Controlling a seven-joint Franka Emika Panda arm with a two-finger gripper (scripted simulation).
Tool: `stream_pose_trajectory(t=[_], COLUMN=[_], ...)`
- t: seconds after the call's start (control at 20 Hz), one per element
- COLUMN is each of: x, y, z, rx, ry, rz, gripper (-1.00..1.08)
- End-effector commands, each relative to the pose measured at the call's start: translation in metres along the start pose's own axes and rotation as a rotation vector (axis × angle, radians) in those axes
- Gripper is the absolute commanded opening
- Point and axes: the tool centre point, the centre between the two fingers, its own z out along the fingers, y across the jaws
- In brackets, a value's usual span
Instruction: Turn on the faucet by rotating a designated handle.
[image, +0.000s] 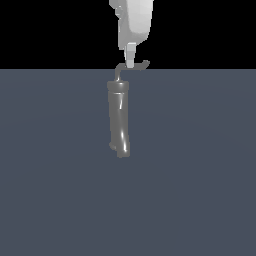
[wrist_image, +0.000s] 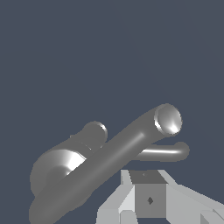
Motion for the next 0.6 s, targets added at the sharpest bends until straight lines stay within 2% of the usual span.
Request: stream_pose_trajectory(t=[0.0, 0.55], x=[0.024, 0.057], y=[-0.006, -0.023], z=[0.000, 0.000], rx=[0.008, 0.008], ry=[0.004, 0.004], rz=[0.031, 0.047], gripper=[-1.00, -1.00])
